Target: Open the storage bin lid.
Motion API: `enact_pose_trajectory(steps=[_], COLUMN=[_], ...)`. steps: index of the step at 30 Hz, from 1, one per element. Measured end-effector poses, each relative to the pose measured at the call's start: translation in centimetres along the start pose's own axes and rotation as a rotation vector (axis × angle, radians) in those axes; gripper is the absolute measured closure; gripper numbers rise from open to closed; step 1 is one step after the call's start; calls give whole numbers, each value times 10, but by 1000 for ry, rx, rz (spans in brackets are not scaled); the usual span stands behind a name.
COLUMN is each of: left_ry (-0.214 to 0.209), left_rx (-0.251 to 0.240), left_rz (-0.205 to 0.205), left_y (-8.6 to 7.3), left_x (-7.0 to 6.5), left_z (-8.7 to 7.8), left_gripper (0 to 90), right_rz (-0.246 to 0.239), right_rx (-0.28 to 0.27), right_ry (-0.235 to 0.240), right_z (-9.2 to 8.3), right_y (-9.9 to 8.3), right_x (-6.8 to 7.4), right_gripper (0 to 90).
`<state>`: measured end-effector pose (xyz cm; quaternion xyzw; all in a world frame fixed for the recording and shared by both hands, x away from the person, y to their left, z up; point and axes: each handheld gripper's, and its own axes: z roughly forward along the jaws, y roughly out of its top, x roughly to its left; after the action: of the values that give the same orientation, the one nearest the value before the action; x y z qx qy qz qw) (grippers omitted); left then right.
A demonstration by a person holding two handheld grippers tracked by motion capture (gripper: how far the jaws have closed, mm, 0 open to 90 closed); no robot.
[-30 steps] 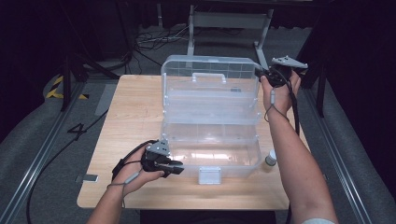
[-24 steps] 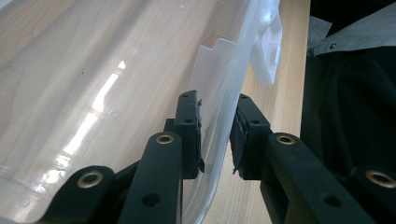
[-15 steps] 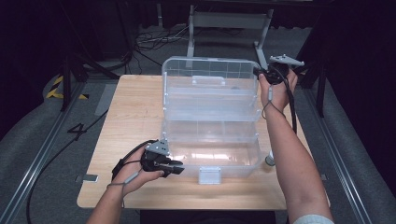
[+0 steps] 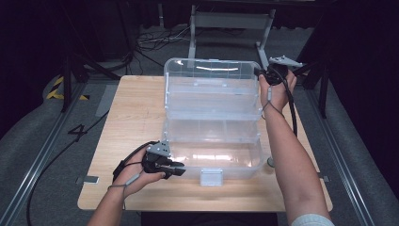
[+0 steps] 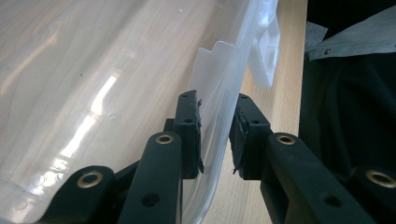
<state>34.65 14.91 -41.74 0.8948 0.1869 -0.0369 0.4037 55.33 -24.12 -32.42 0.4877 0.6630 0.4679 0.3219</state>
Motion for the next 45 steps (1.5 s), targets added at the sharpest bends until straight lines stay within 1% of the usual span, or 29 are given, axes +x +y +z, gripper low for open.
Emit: enact_pose_trajectory(steps=[8, 15, 19, 22, 38, 43, 45], left_ry=[0, 0, -2, -3, 1, 2, -4], left_rx=[1, 1, 0, 2, -2, -7, -17], left_rz=[-3, -2, -5, -7, -5, -5, -14], left_y=[0, 0, 0, 0, -1, -1, -2], left_x=[0, 0, 0, 0, 0, 0, 0], left_z=[0, 0, 0, 0, 0, -1, -1], left_gripper=[750, 750, 749, 749, 749, 749, 744], right_rz=[-16, -15, -20, -12, -18, -25, -19], right_rx=[-13, -14, -15, -13, 6, 6, 9], right_ry=[0, 2, 12, 21, 38, 51, 56], right_z=[8, 13, 16, 19, 30, 33, 35], right_y=[-5, -7, -8, -10, -13, -14, -15], right_x=[-2, -4, -5, -8, -12, -14, -15], right_gripper=[846, 847, 847, 847, 845, 842, 841])
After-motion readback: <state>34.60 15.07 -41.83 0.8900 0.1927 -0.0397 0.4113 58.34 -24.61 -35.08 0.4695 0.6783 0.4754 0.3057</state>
